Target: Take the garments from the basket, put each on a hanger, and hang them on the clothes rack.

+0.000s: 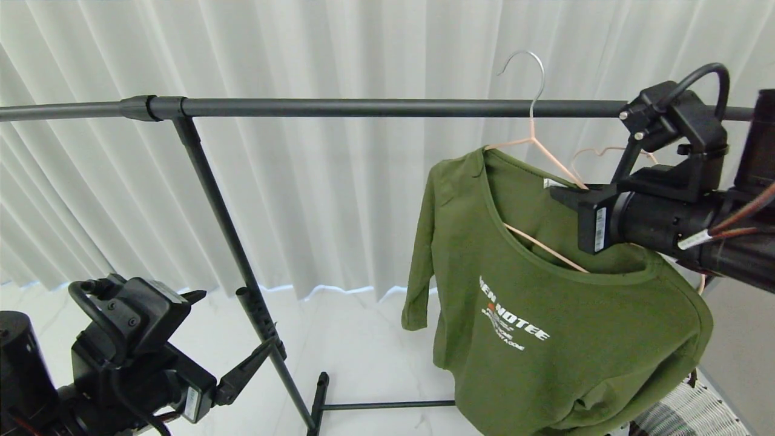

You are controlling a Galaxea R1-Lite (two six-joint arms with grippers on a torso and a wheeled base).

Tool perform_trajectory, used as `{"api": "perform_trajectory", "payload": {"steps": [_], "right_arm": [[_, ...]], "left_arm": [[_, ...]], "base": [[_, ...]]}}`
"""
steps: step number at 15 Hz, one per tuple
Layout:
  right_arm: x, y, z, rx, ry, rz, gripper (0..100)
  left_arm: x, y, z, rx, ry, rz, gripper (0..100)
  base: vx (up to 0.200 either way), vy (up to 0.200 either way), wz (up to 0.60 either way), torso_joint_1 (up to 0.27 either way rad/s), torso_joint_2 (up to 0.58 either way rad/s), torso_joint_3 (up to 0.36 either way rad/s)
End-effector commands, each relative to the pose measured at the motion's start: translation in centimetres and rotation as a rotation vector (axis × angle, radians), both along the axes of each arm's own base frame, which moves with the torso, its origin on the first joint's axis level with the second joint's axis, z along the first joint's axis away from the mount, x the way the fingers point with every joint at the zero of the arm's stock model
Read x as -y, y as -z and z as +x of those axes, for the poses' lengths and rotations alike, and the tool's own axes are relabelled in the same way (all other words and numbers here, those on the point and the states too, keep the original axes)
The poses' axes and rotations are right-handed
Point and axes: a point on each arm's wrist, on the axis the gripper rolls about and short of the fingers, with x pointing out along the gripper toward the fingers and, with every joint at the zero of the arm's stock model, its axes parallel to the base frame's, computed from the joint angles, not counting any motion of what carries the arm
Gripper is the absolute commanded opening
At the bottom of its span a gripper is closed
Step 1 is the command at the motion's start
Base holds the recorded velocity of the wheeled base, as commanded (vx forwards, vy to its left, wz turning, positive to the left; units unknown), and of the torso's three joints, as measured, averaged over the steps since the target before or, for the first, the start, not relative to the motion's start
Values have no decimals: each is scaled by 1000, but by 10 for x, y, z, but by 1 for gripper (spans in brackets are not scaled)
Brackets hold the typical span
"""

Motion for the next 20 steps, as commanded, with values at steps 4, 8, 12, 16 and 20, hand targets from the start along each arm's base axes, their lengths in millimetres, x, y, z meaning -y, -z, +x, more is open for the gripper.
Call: {"api": "perform_trajectory", "payload": {"steps": [4,8,12,16,20], "right_arm": [[-33,13,65,-22,48,-17,0],[-41,28,78,-55,57,-43,0],[-43,32,80,-63,56,-50,0],[-42,32,77,-63,56,-49,100],[-34,26,67,18,53,14,100]], "left_arm": [[0,-1,-1,6,3,-2,100],[0,-2,-2,11,5,-2,100],[0,-1,-2,9,6,-1,100],[0,-1,-2,8,6,-1,100],[0,-1,-2,6,6,-2,100]], "base": [[0,0,0,0,0,0],[0,0,0,0,0,0],[0,0,0,0,0,0],[0,0,0,0,0,0],[0,0,0,0,0,0]]}}
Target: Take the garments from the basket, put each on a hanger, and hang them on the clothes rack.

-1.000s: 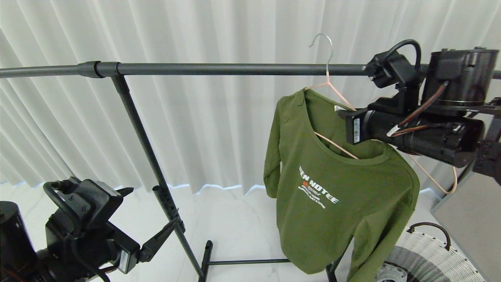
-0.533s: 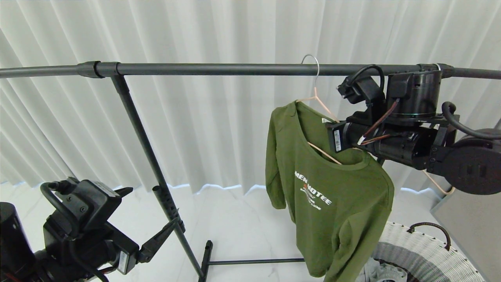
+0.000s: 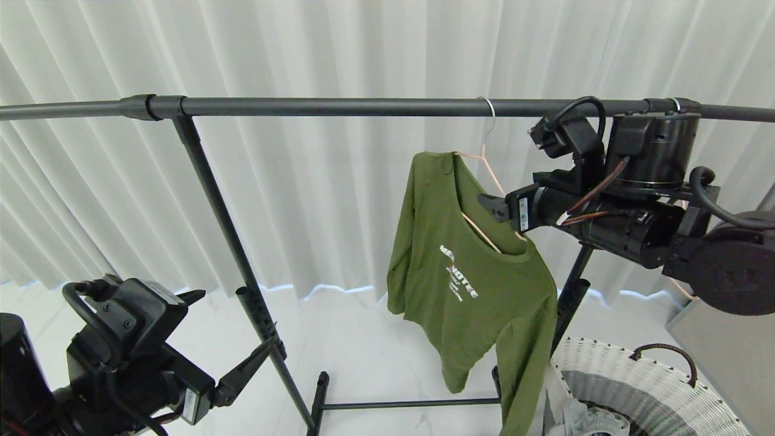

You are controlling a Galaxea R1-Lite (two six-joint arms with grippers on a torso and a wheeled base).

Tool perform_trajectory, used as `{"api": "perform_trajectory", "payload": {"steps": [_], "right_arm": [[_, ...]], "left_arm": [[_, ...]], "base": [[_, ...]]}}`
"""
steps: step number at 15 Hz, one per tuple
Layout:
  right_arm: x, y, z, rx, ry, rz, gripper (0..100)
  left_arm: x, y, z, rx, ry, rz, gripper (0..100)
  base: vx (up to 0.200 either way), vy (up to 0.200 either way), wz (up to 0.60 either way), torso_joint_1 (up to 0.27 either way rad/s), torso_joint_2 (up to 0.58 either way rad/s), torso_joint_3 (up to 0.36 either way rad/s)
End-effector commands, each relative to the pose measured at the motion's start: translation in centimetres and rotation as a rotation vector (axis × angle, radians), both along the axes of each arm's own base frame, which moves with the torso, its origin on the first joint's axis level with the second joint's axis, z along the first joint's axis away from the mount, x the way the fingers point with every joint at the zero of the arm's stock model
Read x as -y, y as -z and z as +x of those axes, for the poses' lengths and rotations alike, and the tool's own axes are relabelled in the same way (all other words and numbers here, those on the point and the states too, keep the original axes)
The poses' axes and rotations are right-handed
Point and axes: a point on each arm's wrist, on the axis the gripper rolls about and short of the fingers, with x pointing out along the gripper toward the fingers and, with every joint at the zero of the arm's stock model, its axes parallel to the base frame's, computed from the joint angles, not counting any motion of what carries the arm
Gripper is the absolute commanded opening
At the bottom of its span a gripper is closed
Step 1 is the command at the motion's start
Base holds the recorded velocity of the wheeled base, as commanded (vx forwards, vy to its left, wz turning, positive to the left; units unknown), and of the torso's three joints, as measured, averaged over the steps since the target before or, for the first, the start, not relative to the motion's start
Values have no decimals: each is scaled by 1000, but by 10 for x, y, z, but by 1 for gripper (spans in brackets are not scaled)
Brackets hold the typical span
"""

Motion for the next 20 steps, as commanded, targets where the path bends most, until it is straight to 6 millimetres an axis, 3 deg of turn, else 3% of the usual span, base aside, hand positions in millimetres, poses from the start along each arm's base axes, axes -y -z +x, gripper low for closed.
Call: {"api": "perform_trajectory", "payload": {"steps": [1,5,9,17,20], "right_arm": [[11,-2,-14,6,-3,3,100],[44,5,-50,-14,18,-14,100],[74,19,-78,-35,52,-56,100],[130,62,-91,-79,181,-427,100],[139,68,-94,-87,211,-461,100]], "left_arm": [[-1,2,0,-7,-4,3,100],[-5,8,-2,-21,-92,31,100],[-6,8,-3,-22,-110,36,100],[-13,13,-5,-34,-187,45,100],[-17,13,-9,-29,-201,40,100]], "base": [[0,0,0,0,0,0],[0,0,0,0,0,0],[-200,0,0,11,2,2],[-200,0,0,-3,4,6],[0,0,0,0,0,0]]}}
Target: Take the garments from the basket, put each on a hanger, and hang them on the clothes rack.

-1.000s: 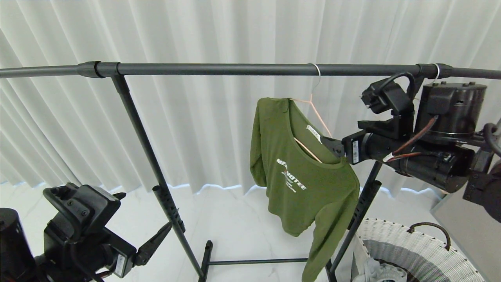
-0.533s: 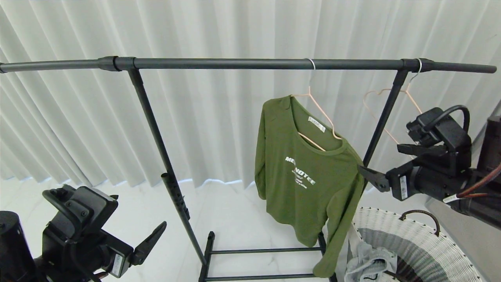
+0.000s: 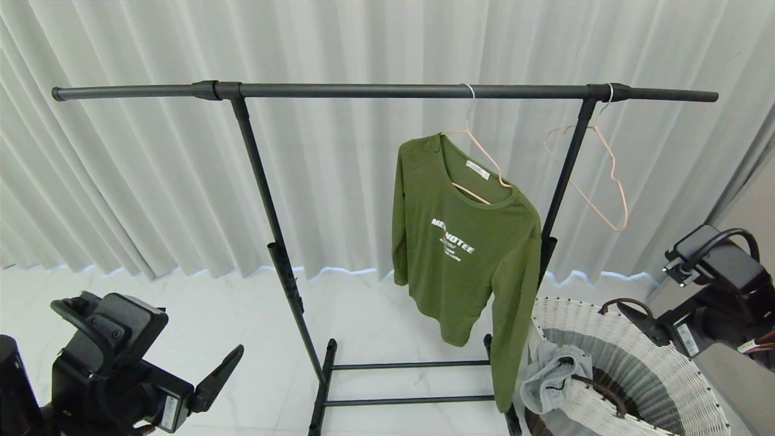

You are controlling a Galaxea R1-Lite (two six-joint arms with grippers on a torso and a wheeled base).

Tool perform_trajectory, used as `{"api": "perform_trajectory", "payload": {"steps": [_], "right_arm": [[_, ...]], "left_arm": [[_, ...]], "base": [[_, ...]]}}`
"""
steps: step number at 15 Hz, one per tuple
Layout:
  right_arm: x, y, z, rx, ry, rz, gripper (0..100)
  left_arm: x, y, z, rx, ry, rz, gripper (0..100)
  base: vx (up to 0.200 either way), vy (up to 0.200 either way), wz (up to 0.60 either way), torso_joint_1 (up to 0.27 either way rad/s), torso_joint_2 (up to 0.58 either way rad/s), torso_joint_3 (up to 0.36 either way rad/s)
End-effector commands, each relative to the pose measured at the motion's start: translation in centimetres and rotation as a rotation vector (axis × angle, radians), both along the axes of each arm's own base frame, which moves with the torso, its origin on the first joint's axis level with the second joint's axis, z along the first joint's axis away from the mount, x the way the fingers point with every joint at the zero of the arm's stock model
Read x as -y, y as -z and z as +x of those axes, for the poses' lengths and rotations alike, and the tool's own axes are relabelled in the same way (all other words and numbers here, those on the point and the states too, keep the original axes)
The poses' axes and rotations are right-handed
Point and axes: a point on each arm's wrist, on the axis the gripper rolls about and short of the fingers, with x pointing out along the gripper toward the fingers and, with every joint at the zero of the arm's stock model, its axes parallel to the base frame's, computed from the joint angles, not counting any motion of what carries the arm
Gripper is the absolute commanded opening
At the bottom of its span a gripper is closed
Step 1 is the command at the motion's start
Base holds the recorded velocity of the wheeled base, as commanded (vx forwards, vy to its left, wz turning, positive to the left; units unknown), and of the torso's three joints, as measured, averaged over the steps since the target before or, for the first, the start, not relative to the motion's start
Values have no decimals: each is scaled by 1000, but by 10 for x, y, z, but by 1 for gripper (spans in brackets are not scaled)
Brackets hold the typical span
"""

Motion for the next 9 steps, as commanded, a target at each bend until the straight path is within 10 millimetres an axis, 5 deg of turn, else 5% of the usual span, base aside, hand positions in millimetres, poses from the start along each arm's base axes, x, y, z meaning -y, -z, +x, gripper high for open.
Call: {"api": "perform_trajectory", "payload": {"steps": [1,4,9], "right_arm": [[4,2,-4,-1,11,-4,100],[5,4,-7,-1,4,-28,100],[10,7,-6,-12,36,-45,100]], "left_arm": [[-2,1,-3,2,-5,-1,100],[-2,2,-5,3,-5,-1,100],[-2,0,-4,7,-6,-4,100]], "base": [[0,0,0,0,0,0],[0,0,0,-24,51,24],[0,0,0,-188,433,238]]}}
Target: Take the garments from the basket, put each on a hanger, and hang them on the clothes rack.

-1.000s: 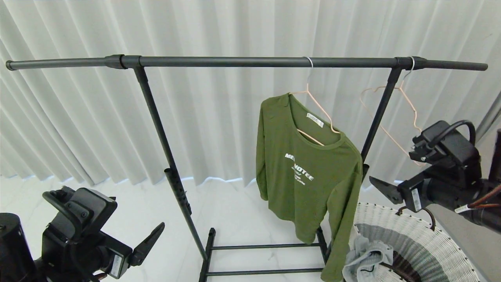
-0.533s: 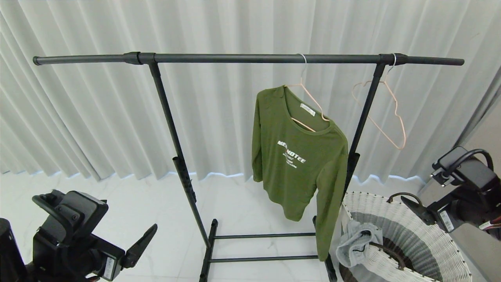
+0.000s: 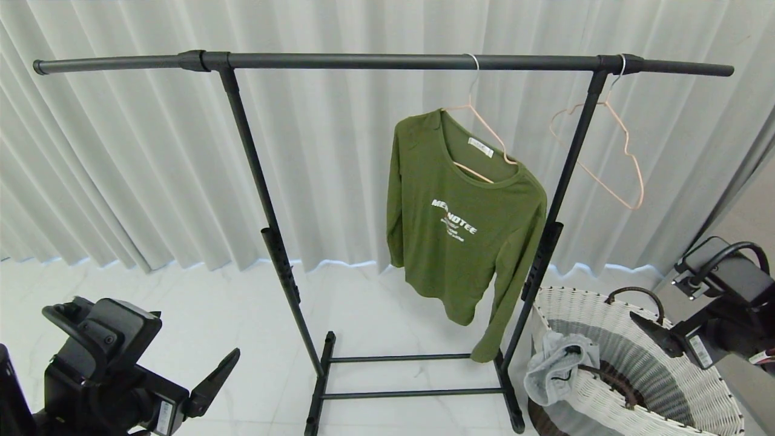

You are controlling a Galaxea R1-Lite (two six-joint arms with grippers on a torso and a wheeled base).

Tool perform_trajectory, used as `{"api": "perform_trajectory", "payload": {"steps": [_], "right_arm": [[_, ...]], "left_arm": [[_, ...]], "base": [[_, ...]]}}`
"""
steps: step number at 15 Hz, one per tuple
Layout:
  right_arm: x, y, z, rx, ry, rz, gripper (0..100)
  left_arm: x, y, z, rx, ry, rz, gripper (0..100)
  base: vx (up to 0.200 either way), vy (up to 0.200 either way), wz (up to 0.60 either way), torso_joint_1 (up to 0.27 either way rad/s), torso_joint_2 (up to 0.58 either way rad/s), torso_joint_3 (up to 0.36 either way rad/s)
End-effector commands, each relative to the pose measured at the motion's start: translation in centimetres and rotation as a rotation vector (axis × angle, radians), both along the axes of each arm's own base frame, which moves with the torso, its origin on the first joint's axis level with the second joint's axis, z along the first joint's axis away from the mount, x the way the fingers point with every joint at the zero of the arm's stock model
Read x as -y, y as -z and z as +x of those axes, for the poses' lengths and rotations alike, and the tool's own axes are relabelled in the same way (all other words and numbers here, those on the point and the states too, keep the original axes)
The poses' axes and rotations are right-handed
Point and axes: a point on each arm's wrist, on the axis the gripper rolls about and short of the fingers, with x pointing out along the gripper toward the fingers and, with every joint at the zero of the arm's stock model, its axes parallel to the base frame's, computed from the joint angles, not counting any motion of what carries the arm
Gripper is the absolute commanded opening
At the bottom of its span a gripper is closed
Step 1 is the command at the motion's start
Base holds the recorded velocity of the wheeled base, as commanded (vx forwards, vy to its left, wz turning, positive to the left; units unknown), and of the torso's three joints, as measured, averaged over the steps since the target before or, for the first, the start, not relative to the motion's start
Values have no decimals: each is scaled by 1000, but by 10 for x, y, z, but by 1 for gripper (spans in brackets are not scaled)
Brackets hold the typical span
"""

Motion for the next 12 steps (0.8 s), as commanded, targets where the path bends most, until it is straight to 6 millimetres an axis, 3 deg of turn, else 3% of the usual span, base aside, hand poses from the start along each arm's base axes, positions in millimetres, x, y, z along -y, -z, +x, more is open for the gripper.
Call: {"api": "perform_trajectory", "payload": {"steps": [1,12], "right_arm": [[5,4,1,-14,25,-18,100],[18,19,-4,-68,83,-49,100]], "left_arm": [[0,-1,1,3,-2,-1,100],[1,0,2,-1,0,1,100]], "base": [[0,0,0,-227,505,281],[0,0,0,-194,482,286]]}}
